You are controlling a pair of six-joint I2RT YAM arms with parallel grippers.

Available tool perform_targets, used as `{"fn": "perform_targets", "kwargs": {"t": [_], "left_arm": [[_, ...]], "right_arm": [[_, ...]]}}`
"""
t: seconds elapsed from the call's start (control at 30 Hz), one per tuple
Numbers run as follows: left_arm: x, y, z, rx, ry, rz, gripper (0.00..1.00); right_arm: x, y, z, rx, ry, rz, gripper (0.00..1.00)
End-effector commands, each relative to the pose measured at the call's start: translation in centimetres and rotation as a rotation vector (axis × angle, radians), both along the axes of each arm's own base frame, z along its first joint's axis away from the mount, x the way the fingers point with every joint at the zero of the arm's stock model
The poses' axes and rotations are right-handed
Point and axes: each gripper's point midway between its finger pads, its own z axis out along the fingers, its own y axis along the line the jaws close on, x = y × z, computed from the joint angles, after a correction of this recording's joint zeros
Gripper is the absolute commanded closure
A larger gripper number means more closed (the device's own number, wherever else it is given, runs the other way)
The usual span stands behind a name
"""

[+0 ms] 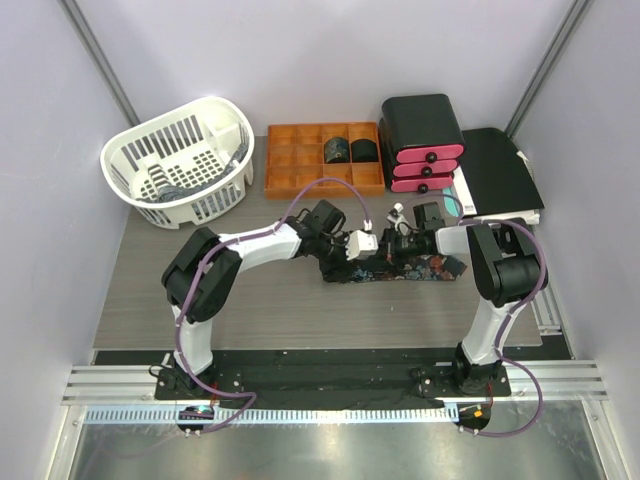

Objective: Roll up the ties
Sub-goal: Roll the tie at the center of the board.

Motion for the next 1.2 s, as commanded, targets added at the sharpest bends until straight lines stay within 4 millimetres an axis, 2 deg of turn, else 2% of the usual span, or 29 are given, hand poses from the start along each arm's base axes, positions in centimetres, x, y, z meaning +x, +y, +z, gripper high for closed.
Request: {"fn": "perform_targets", "kwargs": {"t": [0.0,0.1,0.37,0.5,0.63,0.7,0.8,0.83,0.9,0.93,0.97,1.0,1.03,1.07,1.13,1.17], "left_arm": [[-0.3,-0.5,2.2,-0.055,0.056,-0.015,0.4],[0.0,-1.3,3.2,-0.097,0.044,-0.015,0.34],[0.7,-3.4,3.5,-0.192,0.058,-0.003,0.26],[0.1,-4.2,2.2,-0.189,0.039,-0.057,0.26],[0.4,-4.3,0.7,-0.139,0.006,-0.072,0.34],[0.3,-3.9,-0.2,-0.099,0.007,-0.069,0.42],[0.1,-2.8,-0.6,-0.05,0.013,-0.052,0.59],[-0.4,-2.1,-1.0,-0.023,0.033,-0.05,0.68],[-0.9,-1.3,-0.8,0.0,0.04,-0.058,0.75],[-1.9,-0.2,-1.3,0.035,0.078,-0.064,0.79],[-2.1,0.3,-1.2,0.04,0.088,-0.068,0.81],[-3.0,1.3,-1.4,0.05,0.1,-0.088,0.83],[-3.6,2.1,-1.6,0.071,0.113,-0.098,0.85],[-3.8,2.8,-1.7,0.08,0.117,-0.102,0.86],[-4.4,3.9,-2.0,0.098,0.115,-0.103,0.88],[-4.5,3.9,-1.9,0.087,0.118,-0.107,0.89]], "right_arm": [[0.1,-2.3,-3.4,-0.141,-0.001,-0.013,0.99],[0.0,-2.7,-4.1,-0.158,0.007,-0.012,0.99],[-0.4,-3.7,-6.1,-0.198,0.05,-0.012,0.99],[-0.5,-3.6,-6.6,-0.194,0.075,-0.013,0.99],[-0.6,-3.5,-6.5,-0.188,0.082,-0.016,0.99],[-0.7,-3.2,-6.5,-0.181,0.083,-0.025,0.99],[-1.4,-1.8,-5.7,-0.149,0.089,-0.02,0.99],[-2.2,-0.9,-5.4,-0.141,0.087,0.0,0.99],[-2.7,0.1,-4.6,-0.113,0.08,0.019,0.97],[-2.7,0.3,-3.8,-0.106,0.055,0.032,0.94],[-3.1,0.1,-3.5,-0.11,0.078,0.041,0.87],[-3.1,-0.2,-3.0,-0.112,0.046,0.071,0.84],[-1.7,-0.7,-1.7,-0.104,0.006,0.063,0.8],[-1.9,-1.4,-1.2,-0.112,0.031,0.065,0.78],[-0.6,-2.1,0.3,-0.1,-0.032,0.073,0.75],[-0.5,-2.6,0.9,-0.099,-0.028,0.064,0.74]]}}
